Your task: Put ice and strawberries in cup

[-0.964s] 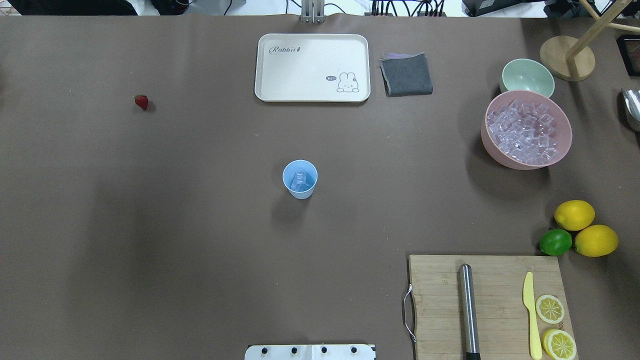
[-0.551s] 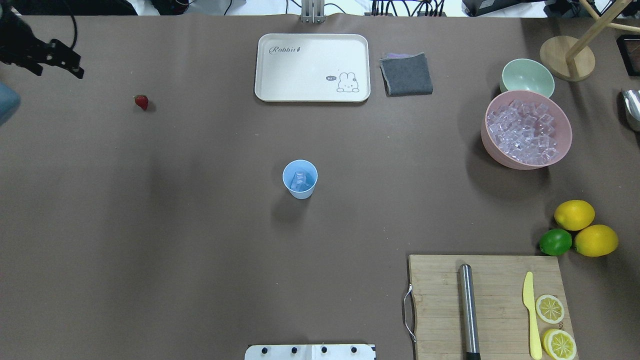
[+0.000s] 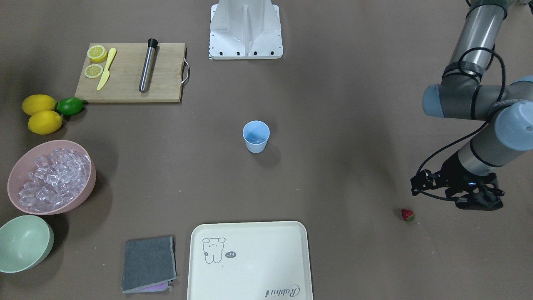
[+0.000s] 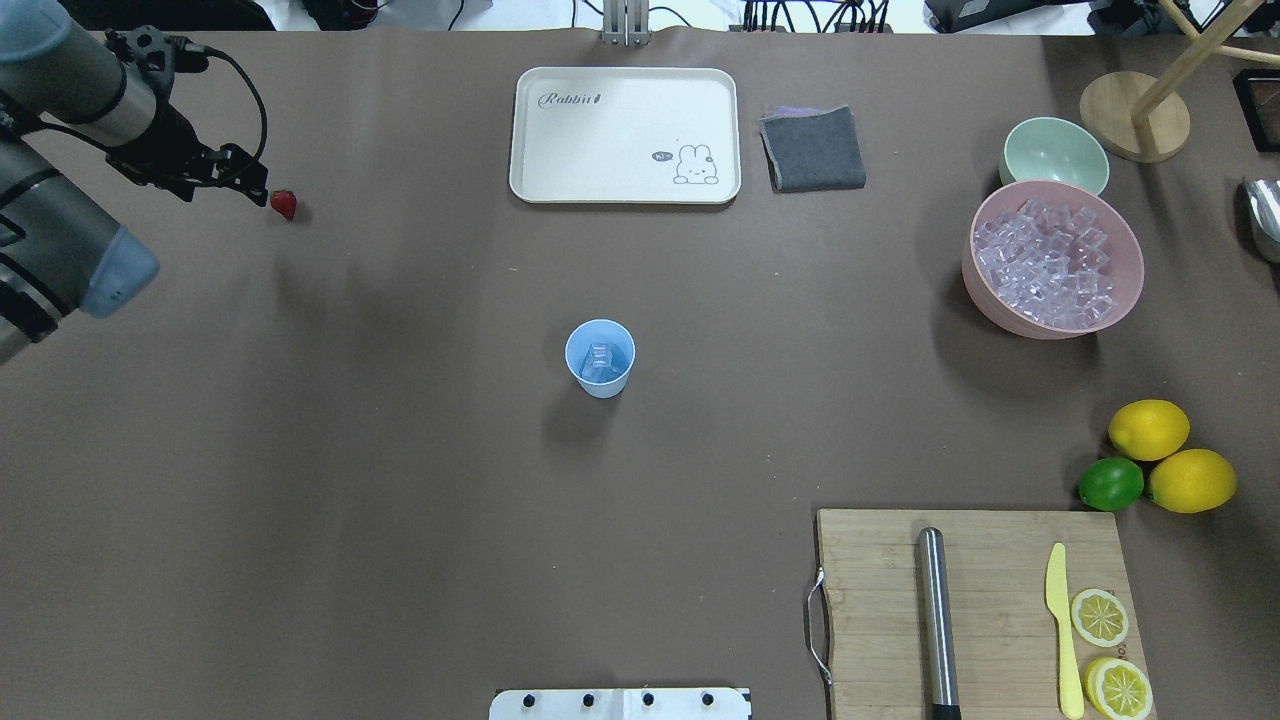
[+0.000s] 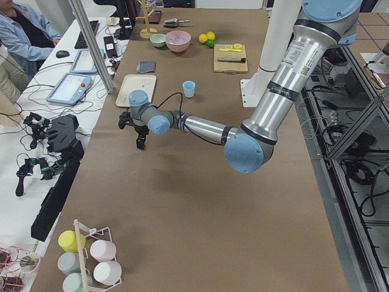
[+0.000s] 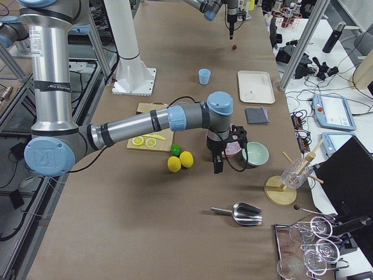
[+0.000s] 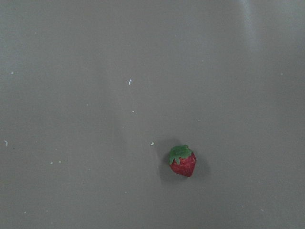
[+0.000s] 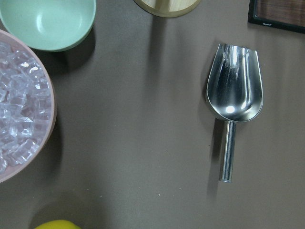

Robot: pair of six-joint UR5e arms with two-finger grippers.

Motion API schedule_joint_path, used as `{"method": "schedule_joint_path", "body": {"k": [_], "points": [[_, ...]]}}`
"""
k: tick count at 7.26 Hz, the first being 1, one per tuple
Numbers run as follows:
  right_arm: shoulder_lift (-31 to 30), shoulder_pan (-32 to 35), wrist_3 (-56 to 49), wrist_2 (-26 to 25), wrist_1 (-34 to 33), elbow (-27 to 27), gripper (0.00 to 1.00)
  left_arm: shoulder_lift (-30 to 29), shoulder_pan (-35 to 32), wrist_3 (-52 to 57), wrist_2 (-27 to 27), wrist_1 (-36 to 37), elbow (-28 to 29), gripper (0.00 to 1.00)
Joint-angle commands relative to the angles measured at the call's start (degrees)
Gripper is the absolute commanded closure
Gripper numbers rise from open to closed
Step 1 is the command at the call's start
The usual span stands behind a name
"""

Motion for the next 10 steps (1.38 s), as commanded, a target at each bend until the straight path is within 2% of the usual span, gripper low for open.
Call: {"method": "schedule_joint_path", "body": {"k": [1, 4, 6, 10], "points": [[-0.04, -0.29, 0.03, 0.18, -0.54, -0.47, 0.00, -0.11, 3.19, -2.53, 5.09, -3.74, 3.52, 0.03], [-0.39, -0.20, -0.84, 0.36, -2.03, -2.57, 0.00, -1.42, 3.12, -4.21, 5.01, -3.83, 3.61, 0.03], [0.92, 2.95, -6.71, 2.97, -1.77, -8.19, 0.00, -2.21, 3.20, -5.51, 5.18, -3.74, 4.31, 0.03], [1.02, 7.96, -12.18, 3.70, -1.77, -12.07, 0.00, -3.89, 3.64, -5.52, 8.51, -3.74, 6.33, 0.03]]}}
